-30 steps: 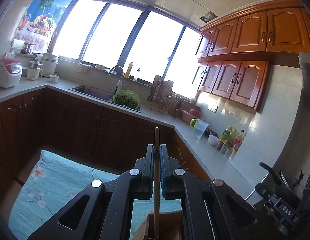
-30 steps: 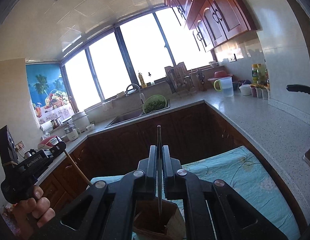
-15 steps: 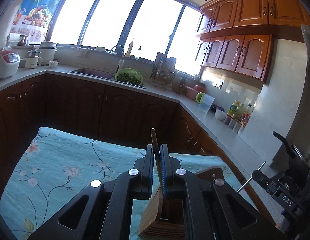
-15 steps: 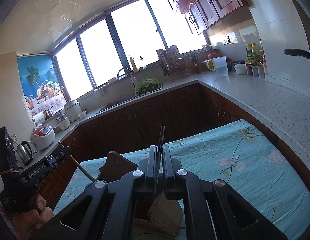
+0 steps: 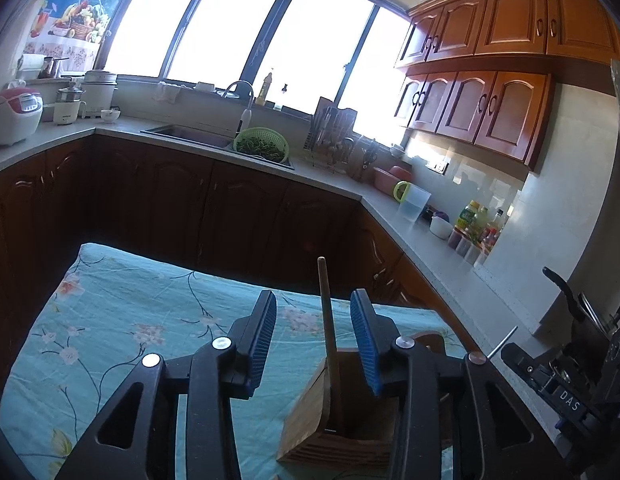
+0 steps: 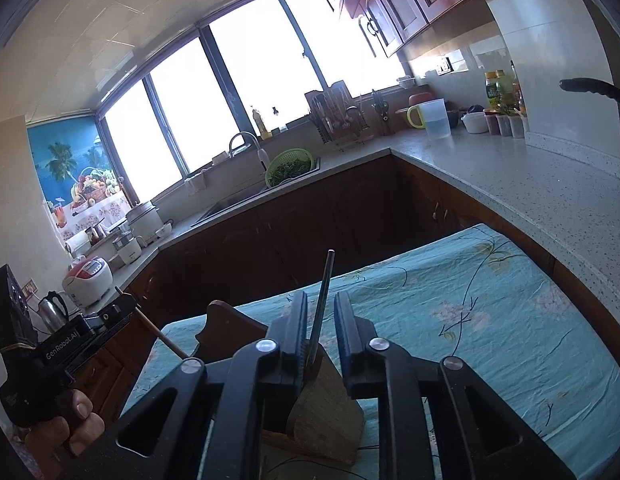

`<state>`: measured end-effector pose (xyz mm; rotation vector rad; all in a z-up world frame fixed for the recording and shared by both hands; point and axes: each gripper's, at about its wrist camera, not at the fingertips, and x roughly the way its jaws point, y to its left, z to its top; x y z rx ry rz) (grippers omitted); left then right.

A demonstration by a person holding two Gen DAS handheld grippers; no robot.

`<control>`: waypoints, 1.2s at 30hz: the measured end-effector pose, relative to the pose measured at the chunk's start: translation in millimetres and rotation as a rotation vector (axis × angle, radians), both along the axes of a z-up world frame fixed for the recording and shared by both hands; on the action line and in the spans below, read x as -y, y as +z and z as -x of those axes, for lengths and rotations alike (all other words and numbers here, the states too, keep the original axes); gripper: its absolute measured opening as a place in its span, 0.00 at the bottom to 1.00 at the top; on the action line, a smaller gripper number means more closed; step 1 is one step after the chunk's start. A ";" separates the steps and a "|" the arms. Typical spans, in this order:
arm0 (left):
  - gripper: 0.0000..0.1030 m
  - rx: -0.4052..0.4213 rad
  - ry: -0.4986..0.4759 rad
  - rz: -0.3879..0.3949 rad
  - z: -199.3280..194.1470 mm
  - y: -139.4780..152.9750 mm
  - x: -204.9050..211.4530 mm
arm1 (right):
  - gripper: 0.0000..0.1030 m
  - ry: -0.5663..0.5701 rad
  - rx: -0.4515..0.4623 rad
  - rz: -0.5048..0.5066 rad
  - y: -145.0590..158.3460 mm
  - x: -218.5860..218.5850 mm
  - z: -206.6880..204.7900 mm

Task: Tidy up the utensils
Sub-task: 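Move both open tools back down to the loose chopsticks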

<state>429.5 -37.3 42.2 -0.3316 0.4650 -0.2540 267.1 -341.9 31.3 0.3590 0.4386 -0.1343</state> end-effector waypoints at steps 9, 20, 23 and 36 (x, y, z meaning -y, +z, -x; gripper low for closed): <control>0.75 -0.026 0.067 -0.008 58.5 -2.6 -21.0 | 0.95 0.038 0.095 0.007 19.0 -12.9 47.3; 0.76 -0.105 0.084 -0.061 159.0 -8.2 -40.5 | 0.98 0.083 0.019 0.076 -0.9 -50.6 130.0; 0.76 -0.133 0.072 -0.064 186.4 -12.8 -42.3 | 0.98 0.084 -0.021 0.068 -14.2 -54.3 152.4; 0.76 -0.267 0.019 -0.086 231.8 -26.8 -33.9 | 0.98 0.056 -0.191 0.083 -67.0 -64.3 187.5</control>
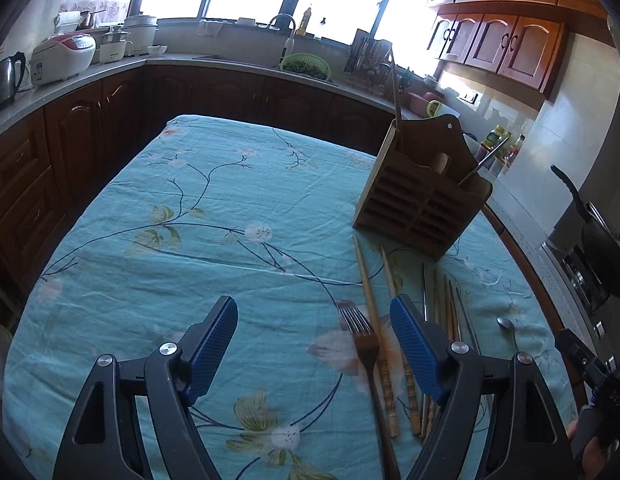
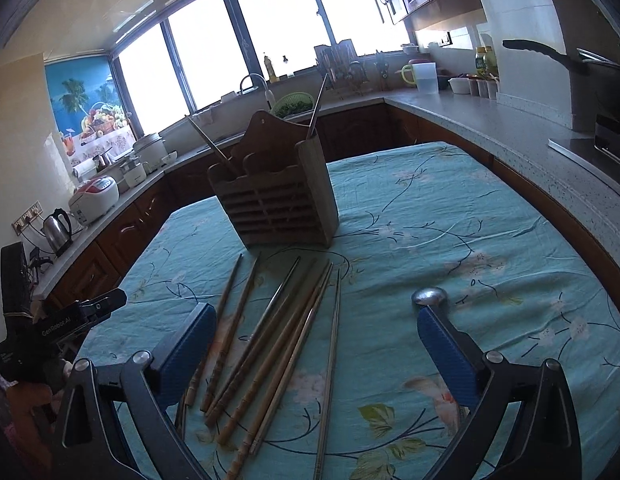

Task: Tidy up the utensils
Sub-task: 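Move both open tools back down to the loose chopsticks, then grasp a bamboo chopstick with the left tool while the right tool grasps another chopstick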

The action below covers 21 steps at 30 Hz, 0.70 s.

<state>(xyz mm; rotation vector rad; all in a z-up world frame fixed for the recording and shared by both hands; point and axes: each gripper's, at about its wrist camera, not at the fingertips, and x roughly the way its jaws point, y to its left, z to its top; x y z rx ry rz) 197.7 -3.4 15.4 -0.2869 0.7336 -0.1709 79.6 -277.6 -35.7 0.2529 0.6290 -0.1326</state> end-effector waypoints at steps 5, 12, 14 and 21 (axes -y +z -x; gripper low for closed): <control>0.76 0.001 -0.004 -0.004 0.9 8.0 0.8 | 0.98 -0.032 0.023 0.029 -4.2 0.5 1.0; 0.76 -0.028 -0.025 -0.012 -14.6 6.5 2.5 | 0.99 0.015 -0.072 0.037 -10.2 -1.0 -23.8; 0.76 -0.049 -0.035 -0.025 -27.3 5.0 8.1 | 0.98 0.046 -0.068 -0.006 -11.6 -0.4 -30.1; 0.70 -0.131 -0.098 -0.060 -76.1 4.4 25.1 | 0.50 0.069 -0.170 -0.055 -24.2 -0.9 -72.9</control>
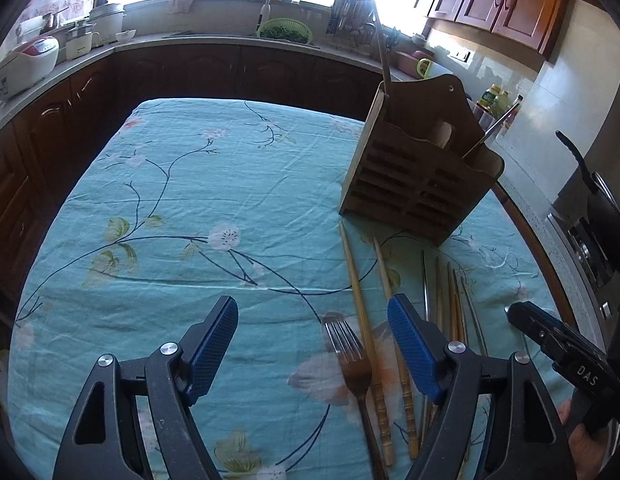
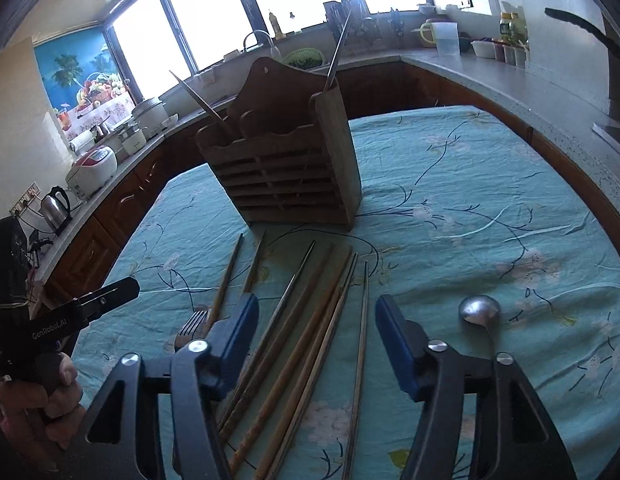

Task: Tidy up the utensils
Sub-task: 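Grasp a bamboo chopstick with the left tool while the right tool grasps another chopstick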

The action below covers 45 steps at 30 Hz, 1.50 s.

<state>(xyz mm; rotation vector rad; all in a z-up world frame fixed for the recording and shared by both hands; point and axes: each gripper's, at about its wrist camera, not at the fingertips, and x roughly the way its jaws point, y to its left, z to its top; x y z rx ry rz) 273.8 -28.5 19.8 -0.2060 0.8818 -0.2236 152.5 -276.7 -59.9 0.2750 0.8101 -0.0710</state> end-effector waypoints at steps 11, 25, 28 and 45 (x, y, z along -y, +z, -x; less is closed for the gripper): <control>0.45 -0.116 -0.068 -0.004 -79.3 -25.9 26.3 | 0.24 0.005 -0.125 -0.068 -35.1 4.4 -69.8; 0.25 -0.149 -0.135 -0.186 -132.7 -62.9 80.7 | 0.15 0.026 -0.208 0.015 -52.5 5.2 -105.1; 0.15 -0.125 -0.160 -0.250 -129.2 -67.2 91.1 | 0.12 0.043 -0.205 0.046 -53.3 -0.1 -104.3; 0.04 -0.013 -0.182 -0.014 -80.4 -36.1 51.8 | 0.05 0.018 -0.039 -0.127 -2.1 14.0 -48.2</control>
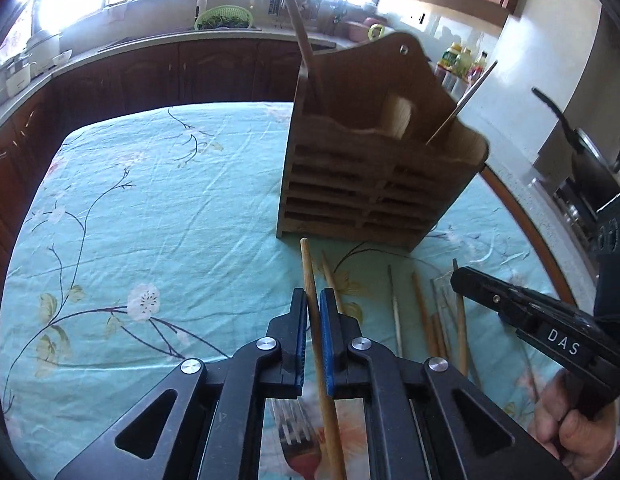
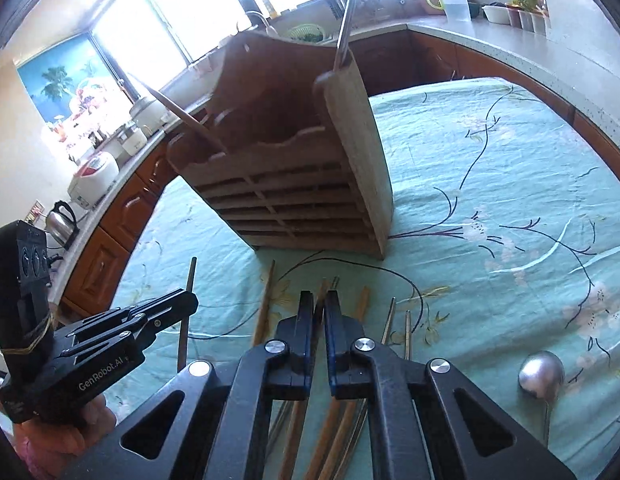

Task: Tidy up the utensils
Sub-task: 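Grasp a bamboo chopstick with the left tool while the right tool grasps another chopstick, then lower both held chopsticks into the wooden holder and open both tools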

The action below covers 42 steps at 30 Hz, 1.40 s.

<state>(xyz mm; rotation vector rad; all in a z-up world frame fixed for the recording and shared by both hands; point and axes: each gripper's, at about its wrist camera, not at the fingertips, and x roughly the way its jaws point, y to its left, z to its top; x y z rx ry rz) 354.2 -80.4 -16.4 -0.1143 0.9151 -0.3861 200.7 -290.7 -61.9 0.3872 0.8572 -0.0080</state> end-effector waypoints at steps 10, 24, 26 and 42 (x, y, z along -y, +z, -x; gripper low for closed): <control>0.04 0.119 0.014 0.148 66.2 46.9 -46.9 | 0.04 0.030 0.147 -0.027 64.7 -10.8 42.8; 0.04 0.220 0.001 0.213 115.2 77.1 -85.0 | 0.04 0.070 0.287 0.012 121.0 -26.2 82.8; 0.04 0.225 0.001 0.214 123.8 86.4 -89.4 | 0.04 0.068 0.293 0.016 123.2 -25.6 83.0; 0.03 0.334 0.048 0.243 114.6 116.7 -97.1 | 0.04 0.051 0.365 0.058 155.7 -14.4 66.8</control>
